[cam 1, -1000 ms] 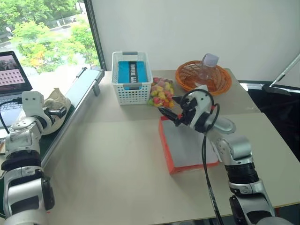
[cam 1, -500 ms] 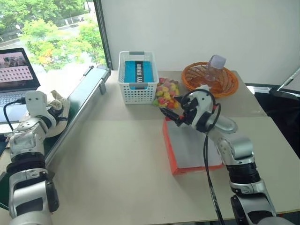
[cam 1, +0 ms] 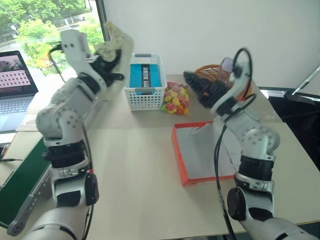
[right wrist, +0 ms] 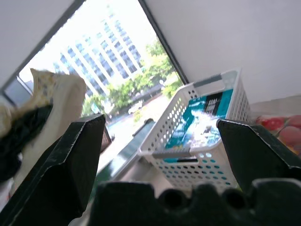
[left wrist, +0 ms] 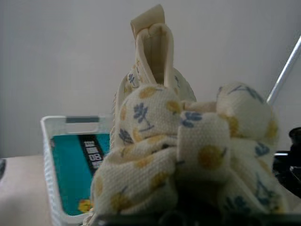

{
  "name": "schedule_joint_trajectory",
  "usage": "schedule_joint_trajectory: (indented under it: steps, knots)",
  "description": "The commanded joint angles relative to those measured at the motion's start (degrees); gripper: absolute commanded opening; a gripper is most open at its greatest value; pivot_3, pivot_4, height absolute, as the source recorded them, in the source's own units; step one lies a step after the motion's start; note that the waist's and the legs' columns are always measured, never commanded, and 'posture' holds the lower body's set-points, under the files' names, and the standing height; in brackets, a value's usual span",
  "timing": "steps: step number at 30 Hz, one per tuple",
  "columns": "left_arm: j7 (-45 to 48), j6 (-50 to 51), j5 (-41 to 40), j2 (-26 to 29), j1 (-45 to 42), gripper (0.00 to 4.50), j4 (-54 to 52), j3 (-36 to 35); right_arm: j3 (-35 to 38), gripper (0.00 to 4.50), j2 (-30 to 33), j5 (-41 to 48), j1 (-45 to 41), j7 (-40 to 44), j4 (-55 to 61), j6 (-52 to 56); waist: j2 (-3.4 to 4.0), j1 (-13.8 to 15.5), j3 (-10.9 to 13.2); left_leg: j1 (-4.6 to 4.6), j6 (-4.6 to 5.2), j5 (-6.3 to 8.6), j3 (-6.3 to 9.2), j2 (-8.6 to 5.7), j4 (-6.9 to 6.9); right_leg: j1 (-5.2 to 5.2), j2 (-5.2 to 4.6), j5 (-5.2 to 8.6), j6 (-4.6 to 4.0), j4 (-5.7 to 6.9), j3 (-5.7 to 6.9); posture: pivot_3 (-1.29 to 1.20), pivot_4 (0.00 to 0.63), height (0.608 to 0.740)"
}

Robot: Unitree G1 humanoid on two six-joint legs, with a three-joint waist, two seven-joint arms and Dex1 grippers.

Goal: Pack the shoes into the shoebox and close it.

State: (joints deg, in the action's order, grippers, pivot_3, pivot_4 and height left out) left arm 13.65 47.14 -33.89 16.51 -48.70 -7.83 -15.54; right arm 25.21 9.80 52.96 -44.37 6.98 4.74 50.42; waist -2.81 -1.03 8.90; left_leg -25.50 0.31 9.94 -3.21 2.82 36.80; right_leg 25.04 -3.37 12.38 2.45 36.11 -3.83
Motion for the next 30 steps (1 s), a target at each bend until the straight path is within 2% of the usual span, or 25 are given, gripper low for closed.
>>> schedule_joint_trajectory:
  steps: [1, 11, 23, 26, 30]
  knots:
    - [-1.12, 0.35, -2.25, -3.56, -0.96, 0.45, -3.7, 2.28, 1.82, 4.5, -0.1, 8.3, -0.62, -4.58, 3.31, 4.87, 0.02, -0.08, 0.01, -0.02, 0.0, 0.0, 0.0, 0.0, 0.0, 0.02, 0.0, 0.0, 0.0, 0.0, 0.0, 0.0, 0.15, 0.74]
    - [0.21, 0.28, -2.43, -10.22, 0.01, 0.45, -3.74, 9.48, -0.19, 4.5, 0.35, 17.96, 1.04, -11.1, 7.9, 7.32, 0.04, -0.36, 0.03, -0.04, 0.04, -0.02, 0.04, -0.06, 0.05, -0.01, 0.01, -0.02, 0.04, -0.04, -0.03, 0.0, 0.15, 0.74]
    - [1.45, 1.9, -4.16, -14.61, 0.58, 0.45, -4.5, 13.88, -2.19, 4.5, 1.67, 19.96, 2.54, -13.6, 8.27, 4.91, 0.05, -0.36, 0.03, -0.05, 0.05, -0.03, 0.06, -0.08, 0.06, -0.01, 0.02, -0.02, 0.05, -0.05, -0.04, 0.0, 0.15, 0.74]
    - [1.7, 2.21, -4.3, -14.5, 0.99, 0.39, -5.06, 14.26, -1.71, 3.76, 1.36, 19.99, 2.57, -14.03, 7.96, 3.73, 0.05, -0.39, 0.03, -0.04, 0.05, -0.03, 0.06, -0.08, 0.06, -0.01, 0.02, -0.02, 0.05, -0.04, -0.04, 0.0, 0.15, 0.74]
    - [1.76, 2.67, -4.58, -14.1, 1.26, 0.39, -5.24, 14.38, -1.34, 2.48, 1.53, 20.75, 2.66, -14.38, 7.92, 2.57, 0.06, -0.33, 0.03, -0.05, 0.06, -0.03, 0.07, -0.08, 0.06, -0.01, 0.03, -0.02, 0.05, -0.05, -0.04, 0.0, 0.15, 0.74]
